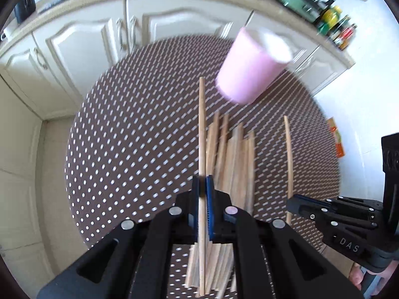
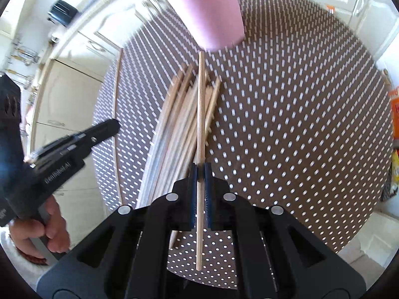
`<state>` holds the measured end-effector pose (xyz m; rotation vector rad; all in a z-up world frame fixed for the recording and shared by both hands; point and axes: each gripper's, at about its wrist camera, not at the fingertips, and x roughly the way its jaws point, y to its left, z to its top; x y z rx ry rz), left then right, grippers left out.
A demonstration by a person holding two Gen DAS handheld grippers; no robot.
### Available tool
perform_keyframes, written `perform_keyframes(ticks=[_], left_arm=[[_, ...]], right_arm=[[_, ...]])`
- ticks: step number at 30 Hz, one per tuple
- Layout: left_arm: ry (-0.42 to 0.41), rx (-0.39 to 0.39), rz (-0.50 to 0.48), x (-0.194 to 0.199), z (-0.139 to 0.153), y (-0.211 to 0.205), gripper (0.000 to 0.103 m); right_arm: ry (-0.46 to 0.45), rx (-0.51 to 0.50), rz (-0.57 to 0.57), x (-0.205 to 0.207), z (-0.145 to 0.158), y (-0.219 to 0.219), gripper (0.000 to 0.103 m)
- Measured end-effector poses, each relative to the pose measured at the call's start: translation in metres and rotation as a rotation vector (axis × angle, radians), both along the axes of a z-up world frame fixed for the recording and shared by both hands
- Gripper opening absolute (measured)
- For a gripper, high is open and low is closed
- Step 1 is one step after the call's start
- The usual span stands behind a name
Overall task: Organize utensils
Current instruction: 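Lift the chopsticks upright with both grippers and carry them over the pink cup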
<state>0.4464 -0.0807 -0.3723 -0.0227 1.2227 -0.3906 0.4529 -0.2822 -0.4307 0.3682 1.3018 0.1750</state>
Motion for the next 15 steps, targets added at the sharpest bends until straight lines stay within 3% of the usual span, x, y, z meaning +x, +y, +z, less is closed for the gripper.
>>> perform_keyframes(ticks=[6, 13, 15], left_arm=[[-0.164, -0.097, -0.005, -0.012, 0.058, -0.02, 0.005], [-0.372, -0.192, -0.019, 0.021, 0.117, -0.051, 0.005], [-0.416, -0.216, -0.015, 0.038, 0.131, -0.062, 0.006]], right_arm=[[-0.188, 0.009, -0.008, -0.002, 0.055, -0.011, 0.006], [-0.441, 0.006, -0.071, 0.027, 0.116, -0.032, 0.006], [-0.507, -0.006, -0.09, 0.018, 0.135, -0.026, 0.006]])
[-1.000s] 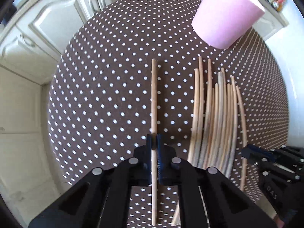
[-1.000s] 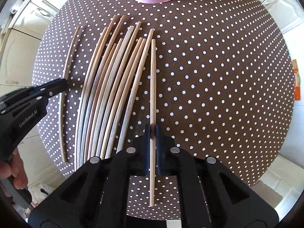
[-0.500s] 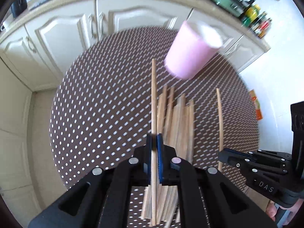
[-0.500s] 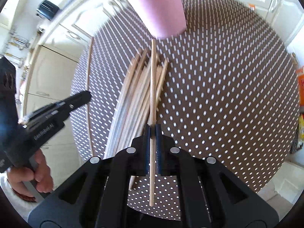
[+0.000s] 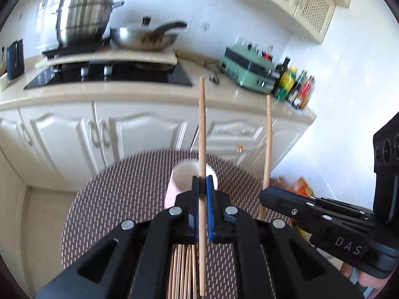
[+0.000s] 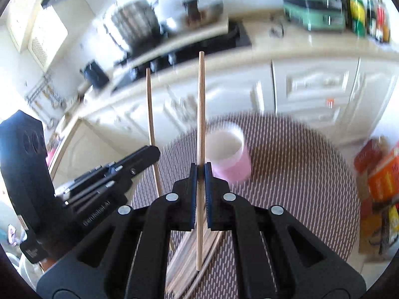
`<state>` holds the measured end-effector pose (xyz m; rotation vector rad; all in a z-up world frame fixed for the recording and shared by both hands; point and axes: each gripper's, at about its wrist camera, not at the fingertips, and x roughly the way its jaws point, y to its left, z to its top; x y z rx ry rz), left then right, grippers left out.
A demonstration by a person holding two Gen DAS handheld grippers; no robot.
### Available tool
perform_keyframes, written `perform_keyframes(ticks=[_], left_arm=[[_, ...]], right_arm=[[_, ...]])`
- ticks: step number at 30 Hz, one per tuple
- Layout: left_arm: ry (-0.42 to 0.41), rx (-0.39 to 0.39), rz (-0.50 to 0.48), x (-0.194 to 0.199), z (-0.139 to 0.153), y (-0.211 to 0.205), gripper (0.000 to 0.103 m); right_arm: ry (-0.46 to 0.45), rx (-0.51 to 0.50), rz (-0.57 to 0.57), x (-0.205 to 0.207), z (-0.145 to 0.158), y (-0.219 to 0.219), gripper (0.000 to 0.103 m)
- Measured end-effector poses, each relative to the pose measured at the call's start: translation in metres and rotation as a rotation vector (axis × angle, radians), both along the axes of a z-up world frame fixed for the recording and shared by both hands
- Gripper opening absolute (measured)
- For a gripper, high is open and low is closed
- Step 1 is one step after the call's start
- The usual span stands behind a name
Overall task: Organize utensils
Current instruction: 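Lift the chopsticks upright with both grippers and carry them over the pink cup, then lower the chopsticks into the pink cup and open both grippers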
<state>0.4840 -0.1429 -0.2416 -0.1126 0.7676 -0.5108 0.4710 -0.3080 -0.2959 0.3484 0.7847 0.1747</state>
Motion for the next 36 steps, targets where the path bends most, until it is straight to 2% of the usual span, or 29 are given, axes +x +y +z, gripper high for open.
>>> perform_keyframes(ticks=[3, 9, 13, 19, 24, 29, 36], left_arm=[[-0.071, -0.015, 0.002, 0.032, 0.011, -0.011, 0.006], [-0.135, -0.04, 0.024, 0.083, 0.016, -0.035, 0.006], [-0.167, -0.026, 0.024, 0.104, 0.004, -0.043, 0.006], [-0.149, -0.014, 0.019, 0.124, -0.021, -0.046, 0.006], [-0.123, 0.012, 0.01, 0.118, -0.041, -0.044, 0.006], [-0.117, 0.053, -0.007, 0.102, -0.053, -0.042, 0.006], [-0.066, 0.076, -0.013, 0.079, -0.067, -0.035, 0.006]], right_arm=[[-0.087, -0.018, -0.044, 0.016, 0.018, -0.01, 0.006], [-0.17, -0.03, -0.129, 0.065, 0.019, -0.022, 0.006], [-0.213, -0.043, -0.156, 0.087, 0.012, -0.025, 0.006], [-0.22, -0.061, -0.156, 0.105, -0.013, -0.023, 0.006], [-0.18, -0.055, -0.14, 0.099, -0.033, -0.023, 0.006], [-0.16, -0.04, -0.133, 0.082, -0.039, -0.025, 0.006], [-0.124, -0.014, -0.101, 0.062, -0.053, -0.024, 0.006]])
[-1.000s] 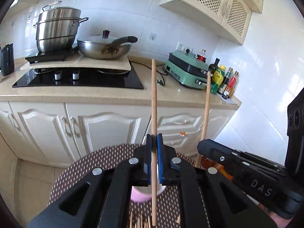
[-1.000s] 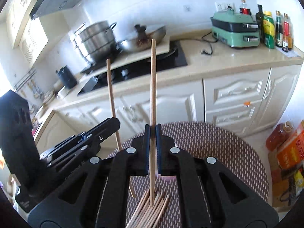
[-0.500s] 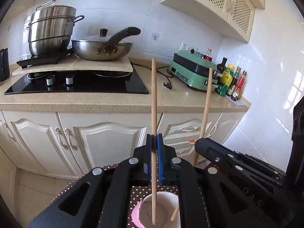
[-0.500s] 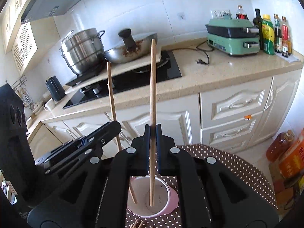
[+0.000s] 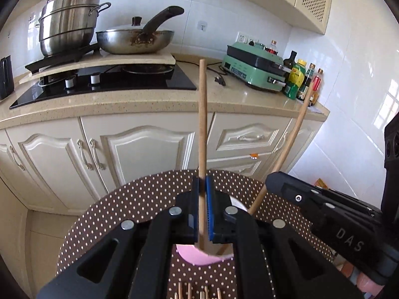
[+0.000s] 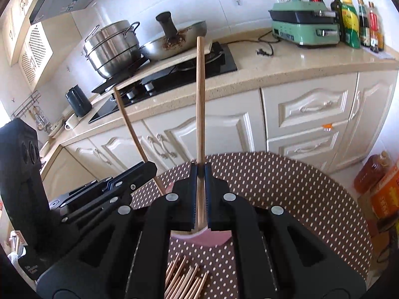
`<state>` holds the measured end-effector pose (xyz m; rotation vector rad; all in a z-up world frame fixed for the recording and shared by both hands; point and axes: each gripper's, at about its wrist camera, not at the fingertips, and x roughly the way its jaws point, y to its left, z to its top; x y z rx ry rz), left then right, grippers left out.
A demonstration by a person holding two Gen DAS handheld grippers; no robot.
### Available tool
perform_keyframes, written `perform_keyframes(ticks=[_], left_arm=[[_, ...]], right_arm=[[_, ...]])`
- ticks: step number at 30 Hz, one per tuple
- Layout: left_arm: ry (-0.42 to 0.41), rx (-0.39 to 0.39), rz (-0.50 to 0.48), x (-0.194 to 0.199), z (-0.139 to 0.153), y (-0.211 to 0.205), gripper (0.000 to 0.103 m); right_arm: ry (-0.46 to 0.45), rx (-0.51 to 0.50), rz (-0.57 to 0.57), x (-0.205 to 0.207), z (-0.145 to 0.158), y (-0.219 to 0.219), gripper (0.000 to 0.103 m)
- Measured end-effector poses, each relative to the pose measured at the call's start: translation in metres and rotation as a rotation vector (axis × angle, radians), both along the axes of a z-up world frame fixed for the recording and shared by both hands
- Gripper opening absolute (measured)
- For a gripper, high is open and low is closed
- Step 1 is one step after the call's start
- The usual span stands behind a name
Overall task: Organize utensils
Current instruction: 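Lower the chopsticks into the pink cup and open both grippers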
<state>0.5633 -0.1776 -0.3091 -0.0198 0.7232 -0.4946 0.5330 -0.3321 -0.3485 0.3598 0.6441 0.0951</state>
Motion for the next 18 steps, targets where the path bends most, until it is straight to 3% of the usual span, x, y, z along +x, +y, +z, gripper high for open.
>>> perform_keyframes(ticks=[9, 10, 11, 13, 18], left_arm=[[0.06, 0.028, 0.032, -0.013, -0.007, 0.005, 0.006], [0.063, 0.028, 0.036, -0.014, -0.007, 0.006, 0.009], [0.069, 0.029, 0.042, -0.015, -0.006, 0.007, 0.02], [0.065, 0.033, 0.063, -0.02, -0.004, 0.01, 0.031], [0.078, 0.037, 0.087, -0.031, 0.0, 0.021, 0.032]], right_arm=[[0.055, 0.044, 0.029, -0.004, -0.01, 0.003, 0.007], [0.063, 0.048, 0.033, -0.004, -0.01, 0.004, 0.007], [0.072, 0.052, 0.038, -0.003, -0.011, 0.005, 0.007], [0.084, 0.047, 0.033, -0.005, -0.011, 0.006, 0.007], [0.09, 0.026, 0.027, -0.016, -0.007, 0.008, 0.007]])
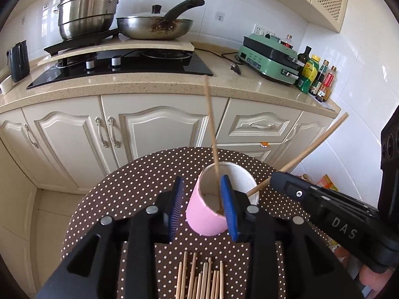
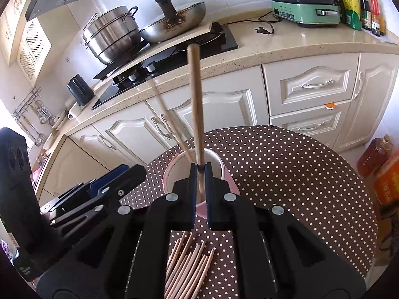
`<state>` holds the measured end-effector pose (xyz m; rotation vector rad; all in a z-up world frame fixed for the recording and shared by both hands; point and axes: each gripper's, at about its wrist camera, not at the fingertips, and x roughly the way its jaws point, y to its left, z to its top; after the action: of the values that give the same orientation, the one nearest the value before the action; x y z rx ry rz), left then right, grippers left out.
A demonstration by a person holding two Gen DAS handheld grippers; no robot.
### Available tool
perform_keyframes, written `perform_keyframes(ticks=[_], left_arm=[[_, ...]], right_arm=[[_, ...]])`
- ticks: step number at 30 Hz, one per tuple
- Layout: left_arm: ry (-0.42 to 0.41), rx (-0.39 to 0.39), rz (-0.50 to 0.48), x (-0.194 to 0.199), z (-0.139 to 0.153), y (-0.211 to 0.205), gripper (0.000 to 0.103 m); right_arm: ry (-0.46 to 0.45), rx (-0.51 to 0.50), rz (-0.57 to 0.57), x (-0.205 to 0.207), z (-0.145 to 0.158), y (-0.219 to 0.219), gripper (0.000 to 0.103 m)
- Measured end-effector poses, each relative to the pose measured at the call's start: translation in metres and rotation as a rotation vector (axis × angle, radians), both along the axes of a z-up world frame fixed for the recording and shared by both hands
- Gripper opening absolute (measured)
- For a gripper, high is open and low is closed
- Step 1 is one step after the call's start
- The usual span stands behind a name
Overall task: Organize utensils
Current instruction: 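Lower the chopsticks into the pink cup and open both grippers, then move both grippers back over the chopstick pile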
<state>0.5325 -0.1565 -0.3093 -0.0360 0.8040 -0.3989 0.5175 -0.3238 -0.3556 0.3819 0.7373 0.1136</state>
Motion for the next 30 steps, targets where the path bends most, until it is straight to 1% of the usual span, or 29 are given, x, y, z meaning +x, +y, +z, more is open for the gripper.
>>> perform_keyframes(ticks=[2, 5, 6, 7, 8, 10, 14, 17, 23, 25, 27, 30], left_arm=[[0.008, -0.008, 0.02, -0.006, 0.002, 0.007, 0.037], [0.012, 0.0, 0.039, -0.016, 0.005, 0.016, 0.039], [0.013, 0.006, 0.043, -0.02, 0.005, 0.02, 0.04], [0.019, 0.009, 0.049, -0.024, 0.005, 0.024, 0.042], [0.026, 0.007, 0.052, -0.027, 0.004, 0.027, 0.042], [0.043, 0.004, 0.064, -0.034, 0.003, 0.036, 0.042], [0.066, 0.023, 0.072, -0.05, -0.002, 0.05, 0.042], [0.094, 0.036, 0.078, -0.06, -0.007, 0.061, 0.042], [0.164, 0.057, 0.072, -0.073, -0.026, 0.074, 0.042], [0.198, 0.066, 0.065, -0.076, -0.037, 0.075, 0.042], [0.234, 0.093, 0.047, -0.081, -0.051, 0.074, 0.042], [0.286, 0.133, 0.02, -0.087, -0.07, 0.069, 0.042]], right_arm=[[0.002, -0.01, 0.006, -0.004, 0.002, 0.002, 0.008], [0.009, -0.017, 0.003, -0.01, 0.003, 0.003, 0.009], [0.011, -0.018, -0.002, -0.012, 0.004, 0.003, 0.013], [0.014, -0.019, -0.006, -0.014, 0.004, 0.003, 0.022], [0.013, -0.017, -0.008, -0.017, 0.004, 0.003, 0.026], [0.004, -0.013, -0.01, -0.024, 0.007, 0.003, 0.041], [-0.008, -0.006, -0.009, -0.04, 0.014, 0.002, 0.042], [-0.011, -0.024, -0.007, -0.053, 0.018, 0.004, 0.043], [0.01, -0.015, -0.034, -0.074, 0.013, 0.006, 0.047], [0.033, -0.011, -0.034, -0.081, 0.007, 0.009, 0.047], [0.064, -0.008, -0.03, -0.089, -0.003, 0.013, 0.047], [0.139, -0.017, -0.01, -0.098, -0.026, 0.026, 0.047]])
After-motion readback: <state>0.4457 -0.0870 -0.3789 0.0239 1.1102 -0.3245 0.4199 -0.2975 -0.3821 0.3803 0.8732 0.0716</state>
